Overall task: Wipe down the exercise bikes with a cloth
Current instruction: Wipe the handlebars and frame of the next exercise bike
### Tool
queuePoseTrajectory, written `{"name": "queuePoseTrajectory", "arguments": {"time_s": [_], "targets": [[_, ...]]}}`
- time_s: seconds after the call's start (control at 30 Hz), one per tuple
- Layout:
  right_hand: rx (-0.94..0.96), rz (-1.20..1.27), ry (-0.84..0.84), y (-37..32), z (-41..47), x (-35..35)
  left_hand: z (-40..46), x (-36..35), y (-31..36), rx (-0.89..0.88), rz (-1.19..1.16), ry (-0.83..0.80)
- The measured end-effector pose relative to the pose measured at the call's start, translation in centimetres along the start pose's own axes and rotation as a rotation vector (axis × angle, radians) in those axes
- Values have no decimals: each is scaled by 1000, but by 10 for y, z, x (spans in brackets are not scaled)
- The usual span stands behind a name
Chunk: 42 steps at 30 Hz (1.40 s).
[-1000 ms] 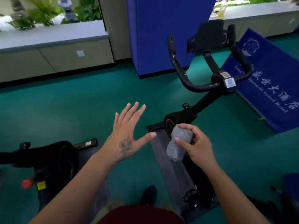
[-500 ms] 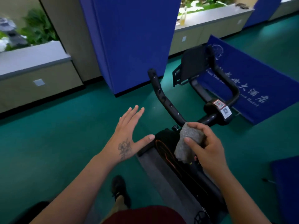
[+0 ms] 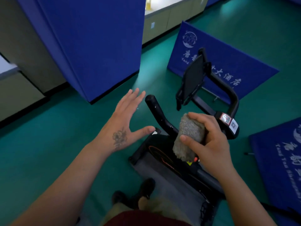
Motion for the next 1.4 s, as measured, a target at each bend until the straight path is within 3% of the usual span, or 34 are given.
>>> {"name": "queuePoseTrajectory", "arguments": {"time_s": [0.4,0.7,1.13,1.4], "targets": [[25,80,-27,5,80,-4,41,-9,-5,71,-21,-261],[-83,99,-65,-2,74,-23,68,-16,-11,-68,-89,-399],[-239,23,240,-38,47,-71,95,-8,-21,-367,-99,-699],[-203,-243,360,-89,60,-67,105,-14,-56,-386,-260,-707]]}}
Point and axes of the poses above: each hand's wrist, its own z-axis towards the middle knuckle, its own x-axis out of the back of the hand, y = z × x, the point moved 6 cm from there along z, towards the middle knuckle
